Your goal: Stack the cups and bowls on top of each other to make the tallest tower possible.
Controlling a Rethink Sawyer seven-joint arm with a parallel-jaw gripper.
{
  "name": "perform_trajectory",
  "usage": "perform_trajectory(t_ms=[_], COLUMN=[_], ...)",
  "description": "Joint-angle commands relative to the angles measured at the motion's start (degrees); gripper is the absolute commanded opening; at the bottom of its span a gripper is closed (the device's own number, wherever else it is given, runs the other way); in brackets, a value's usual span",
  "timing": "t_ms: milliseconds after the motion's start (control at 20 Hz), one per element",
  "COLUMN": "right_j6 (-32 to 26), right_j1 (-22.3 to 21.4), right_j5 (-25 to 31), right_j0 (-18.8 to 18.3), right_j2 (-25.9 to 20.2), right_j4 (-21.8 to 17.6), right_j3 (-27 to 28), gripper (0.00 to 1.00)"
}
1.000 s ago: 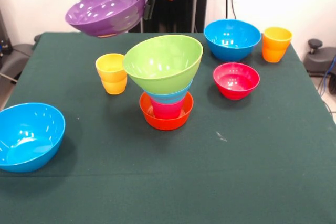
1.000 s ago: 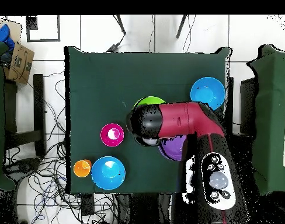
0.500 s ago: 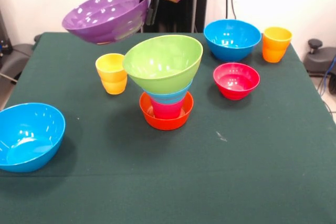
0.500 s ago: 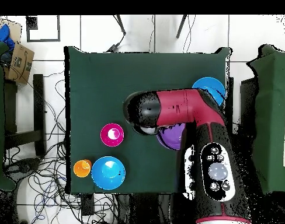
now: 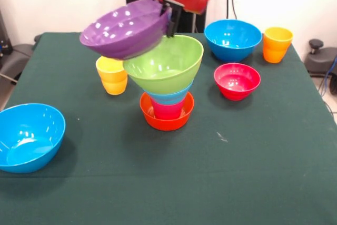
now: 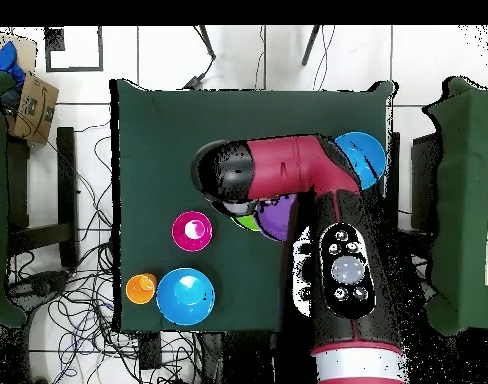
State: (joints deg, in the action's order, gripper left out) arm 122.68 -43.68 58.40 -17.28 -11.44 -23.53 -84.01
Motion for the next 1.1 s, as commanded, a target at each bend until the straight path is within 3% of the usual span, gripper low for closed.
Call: perform_trajectory(t_ms=[50,500,650,900,1100], right_j6=[2.6,4.3,3.3,0.0,-2.4], right_j1=[4.1,6.5,7.2,7.8,7.8], right_j5=[5.2,6.8,9.9,14.6,19.2], right_j0=[4.0,7.5,8.5,9.1,10.7], right_j2=[-2.5,-0.3,0.7,2.2,4.0], right_j4=[1.2,1.9,1.4,-0.7,-4.5], right_j3=[4.6,7.6,9.3,11.3,13.8], gripper=[0.00,0.00,0.00,0.00,0.00])
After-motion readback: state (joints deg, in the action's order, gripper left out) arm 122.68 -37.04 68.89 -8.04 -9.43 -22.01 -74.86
